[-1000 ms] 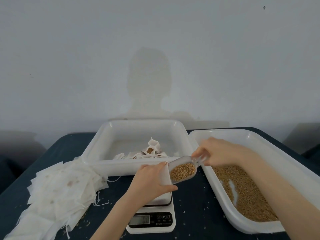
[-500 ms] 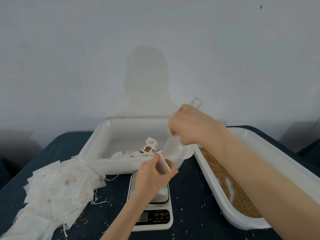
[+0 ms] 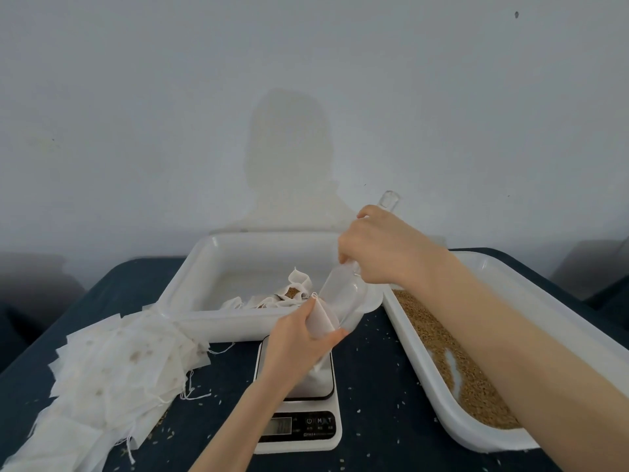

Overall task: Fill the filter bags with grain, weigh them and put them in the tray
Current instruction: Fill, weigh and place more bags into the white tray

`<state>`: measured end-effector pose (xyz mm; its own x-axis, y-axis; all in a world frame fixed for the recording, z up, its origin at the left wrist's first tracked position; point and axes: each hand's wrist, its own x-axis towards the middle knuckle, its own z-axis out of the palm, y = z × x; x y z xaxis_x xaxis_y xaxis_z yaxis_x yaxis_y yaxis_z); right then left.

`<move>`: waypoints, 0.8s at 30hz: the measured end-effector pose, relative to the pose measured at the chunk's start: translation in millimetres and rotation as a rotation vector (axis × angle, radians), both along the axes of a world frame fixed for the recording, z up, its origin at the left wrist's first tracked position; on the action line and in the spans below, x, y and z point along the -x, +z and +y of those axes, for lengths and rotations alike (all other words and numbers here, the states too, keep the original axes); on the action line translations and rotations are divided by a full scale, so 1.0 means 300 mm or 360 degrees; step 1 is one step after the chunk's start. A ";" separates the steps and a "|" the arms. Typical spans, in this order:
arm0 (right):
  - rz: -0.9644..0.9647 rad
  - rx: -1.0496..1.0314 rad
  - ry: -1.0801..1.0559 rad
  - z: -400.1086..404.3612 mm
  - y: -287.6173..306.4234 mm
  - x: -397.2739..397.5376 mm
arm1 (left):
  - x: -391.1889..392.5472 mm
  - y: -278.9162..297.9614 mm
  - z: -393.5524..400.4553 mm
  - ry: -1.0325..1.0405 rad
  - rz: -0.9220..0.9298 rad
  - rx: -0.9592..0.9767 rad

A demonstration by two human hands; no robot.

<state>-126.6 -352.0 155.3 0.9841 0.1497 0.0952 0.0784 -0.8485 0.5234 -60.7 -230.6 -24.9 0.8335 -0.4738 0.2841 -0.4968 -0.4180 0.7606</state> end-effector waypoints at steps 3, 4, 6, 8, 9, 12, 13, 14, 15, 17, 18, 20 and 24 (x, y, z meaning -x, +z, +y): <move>-0.0013 -0.0079 0.0004 -0.034 -0.017 0.009 | -0.016 0.005 0.005 -0.0027 0.0013 -0.0038; -0.0015 -0.0126 0.0005 -0.050 -0.025 0.013 | -0.021 0.008 0.009 -0.0027 0.0023 -0.0040; 0.0003 -0.0238 -0.0013 -0.087 -0.043 0.021 | -0.031 0.015 0.021 -0.0056 0.0008 -0.0061; 0.0047 -0.0337 -0.0036 -0.127 -0.071 0.028 | -0.039 0.024 0.035 -0.0107 -0.0031 -0.0102; 0.0061 -0.0398 -0.0053 -0.149 -0.089 0.033 | -0.041 0.030 0.041 -0.0129 -0.0043 -0.0105; 0.0047 -0.0641 -0.0155 -0.215 -0.148 0.062 | -0.047 0.038 0.058 -0.0148 -0.0012 0.0003; 0.0052 -0.0718 -0.0204 -0.238 -0.167 0.073 | -0.049 0.037 0.063 -0.0147 -0.0005 0.0041; 0.0067 -0.0822 -0.0252 -0.260 -0.185 0.085 | -0.051 0.037 0.067 -0.0152 -0.0001 0.0057; 0.0082 -0.0956 -0.0286 -0.280 -0.203 0.093 | -0.051 0.036 0.070 -0.0162 0.0000 0.0047; 0.0100 -0.1223 -0.0301 -0.308 -0.233 0.105 | -0.053 0.030 0.071 -0.0169 0.0014 0.0006; 0.0116 -0.1329 -0.0298 -0.316 -0.246 0.109 | -0.051 0.026 0.069 -0.0176 0.0033 -0.0001; 0.0161 -0.1491 -0.0298 -0.321 -0.267 0.121 | -0.043 0.018 0.059 -0.0191 0.0090 -0.0010; 0.0233 -0.1822 -0.0313 -0.283 -0.302 0.131 | -0.031 0.001 0.044 -0.0290 0.0138 -0.0023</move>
